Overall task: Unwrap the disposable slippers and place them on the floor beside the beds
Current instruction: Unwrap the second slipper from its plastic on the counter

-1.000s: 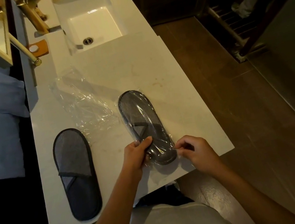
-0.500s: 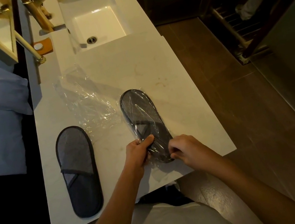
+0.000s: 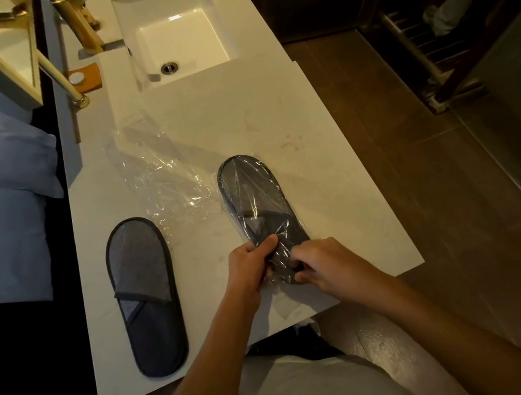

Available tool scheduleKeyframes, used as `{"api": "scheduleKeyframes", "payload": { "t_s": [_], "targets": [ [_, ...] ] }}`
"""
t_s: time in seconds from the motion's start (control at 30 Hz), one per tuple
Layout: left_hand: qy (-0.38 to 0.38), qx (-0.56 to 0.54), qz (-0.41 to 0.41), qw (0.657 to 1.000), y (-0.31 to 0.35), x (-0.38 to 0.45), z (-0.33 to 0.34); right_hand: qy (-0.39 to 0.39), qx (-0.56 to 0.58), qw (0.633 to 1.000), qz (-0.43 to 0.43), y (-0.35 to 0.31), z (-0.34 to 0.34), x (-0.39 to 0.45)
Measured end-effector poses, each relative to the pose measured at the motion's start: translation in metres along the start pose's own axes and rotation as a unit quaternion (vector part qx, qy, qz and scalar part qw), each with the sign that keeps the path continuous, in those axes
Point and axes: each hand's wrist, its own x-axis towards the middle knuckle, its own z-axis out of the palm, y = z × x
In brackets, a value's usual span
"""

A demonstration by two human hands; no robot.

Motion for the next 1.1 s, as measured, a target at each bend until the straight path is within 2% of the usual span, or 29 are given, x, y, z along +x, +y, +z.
{"api": "scheduleKeyframes", "payload": {
  "t_s": [0.17, 0.33, 0.6, 0.8, 1.03, 1.1],
  "targets": [
    [0.006, -0.007, -0.001, 1.000, -0.002, 0.001, 0.001, -0.028, 0.038, 0.999, -0.011, 0.010, -0.010, -0.014],
    [0.017, 0.000, 0.000, 1.000, -0.003, 0.003, 0.001, -0.068, 0.021, 0.995, -0.074, 0.013, -0.014, -0.025],
    [0.023, -0.017, -0.003, 1.000, -0.004, 0.002, 0.001, -0.012, -0.057, 0.989, -0.140, 0.008, -0.014, -0.041],
    [0.019, -0.008, -0.006, 1.000, -0.006, -0.001, 0.002, 0.024, 0.085, 0.996, 0.006, -0.010, -0.001, -0.034],
    [0.026, -0.006, 0.004, 1.000, -0.006, -0.003, 0.003, 0.053, 0.074, 0.991, 0.100, -0.018, 0.019, -0.021],
    [0.028, 0.001, 0.007, 1.000, -0.007, -0.004, 0.004, 0.057, 0.090, 0.989, 0.102, -0.017, 0.019, -0.024]
  ]
}}
